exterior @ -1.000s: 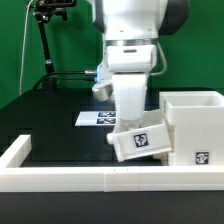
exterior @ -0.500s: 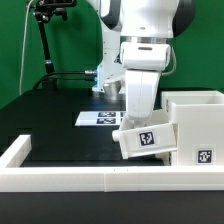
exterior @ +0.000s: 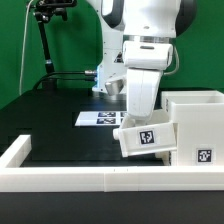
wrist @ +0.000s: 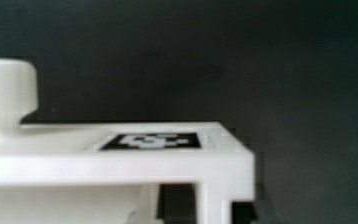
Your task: Assemble drawer
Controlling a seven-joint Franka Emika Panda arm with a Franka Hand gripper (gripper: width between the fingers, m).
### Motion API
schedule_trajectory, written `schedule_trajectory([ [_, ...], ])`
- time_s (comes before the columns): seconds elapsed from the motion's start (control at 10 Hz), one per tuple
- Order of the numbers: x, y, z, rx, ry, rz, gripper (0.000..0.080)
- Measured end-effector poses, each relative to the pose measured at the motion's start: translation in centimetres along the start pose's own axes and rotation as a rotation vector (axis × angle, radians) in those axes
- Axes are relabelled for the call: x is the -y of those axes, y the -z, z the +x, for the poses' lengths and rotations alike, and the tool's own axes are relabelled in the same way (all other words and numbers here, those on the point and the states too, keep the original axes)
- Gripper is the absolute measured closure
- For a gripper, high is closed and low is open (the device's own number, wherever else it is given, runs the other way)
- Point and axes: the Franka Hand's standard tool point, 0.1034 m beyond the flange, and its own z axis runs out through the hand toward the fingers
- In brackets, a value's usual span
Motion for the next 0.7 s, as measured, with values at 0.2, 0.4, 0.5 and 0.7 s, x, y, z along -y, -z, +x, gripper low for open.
schedule_trajectory([
  [0.2, 0.3, 0.45, 0.59, 0.095, -0.041, 0.027, 0.0755],
  [0.4, 0.64, 0.85, 0.11, 0.209, -0.085, 0.054, 0.0755],
  [0.5, 0.73, 1.13, -0.11, 0.263, -0.09, 0.065, 0.0755],
  [0.7, 0.57, 0.98, -0.16, 0.249, -0.082, 0.061, 0.0755],
])
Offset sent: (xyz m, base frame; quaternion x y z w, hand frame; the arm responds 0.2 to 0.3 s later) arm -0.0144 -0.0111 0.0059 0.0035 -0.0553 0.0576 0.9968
